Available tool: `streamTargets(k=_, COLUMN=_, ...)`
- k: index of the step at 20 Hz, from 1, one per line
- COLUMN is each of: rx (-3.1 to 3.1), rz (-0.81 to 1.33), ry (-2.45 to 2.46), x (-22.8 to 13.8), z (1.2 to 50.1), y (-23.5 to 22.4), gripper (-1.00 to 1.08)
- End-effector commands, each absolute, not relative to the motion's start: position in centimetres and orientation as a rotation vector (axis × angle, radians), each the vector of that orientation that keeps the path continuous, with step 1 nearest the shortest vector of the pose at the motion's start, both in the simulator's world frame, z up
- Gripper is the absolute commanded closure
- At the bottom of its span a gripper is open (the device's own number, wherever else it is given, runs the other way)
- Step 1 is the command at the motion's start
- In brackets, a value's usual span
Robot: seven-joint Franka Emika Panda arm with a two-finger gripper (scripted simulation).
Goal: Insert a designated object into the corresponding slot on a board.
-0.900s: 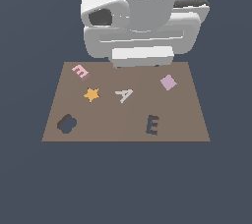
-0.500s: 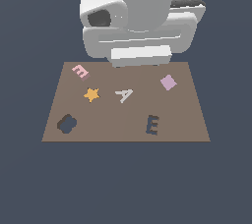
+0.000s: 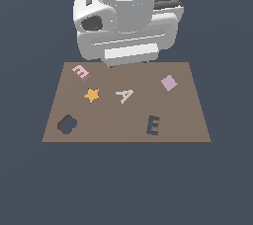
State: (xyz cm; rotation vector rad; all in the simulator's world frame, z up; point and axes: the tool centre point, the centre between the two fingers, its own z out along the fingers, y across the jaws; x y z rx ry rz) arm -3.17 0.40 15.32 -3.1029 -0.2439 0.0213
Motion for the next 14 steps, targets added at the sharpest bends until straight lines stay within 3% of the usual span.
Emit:
streamTargets(k=1, rx=-3.099, rz=0.020, ry=-0.307, x=-3.9, z=14.7, y=-0.5, gripper=-0.92)
streamTargets(k=14, rx=-3.032, rz=0.011, ry=-0.765, x=-7.9, z=10.0, y=-7.6, gripper=-0.92)
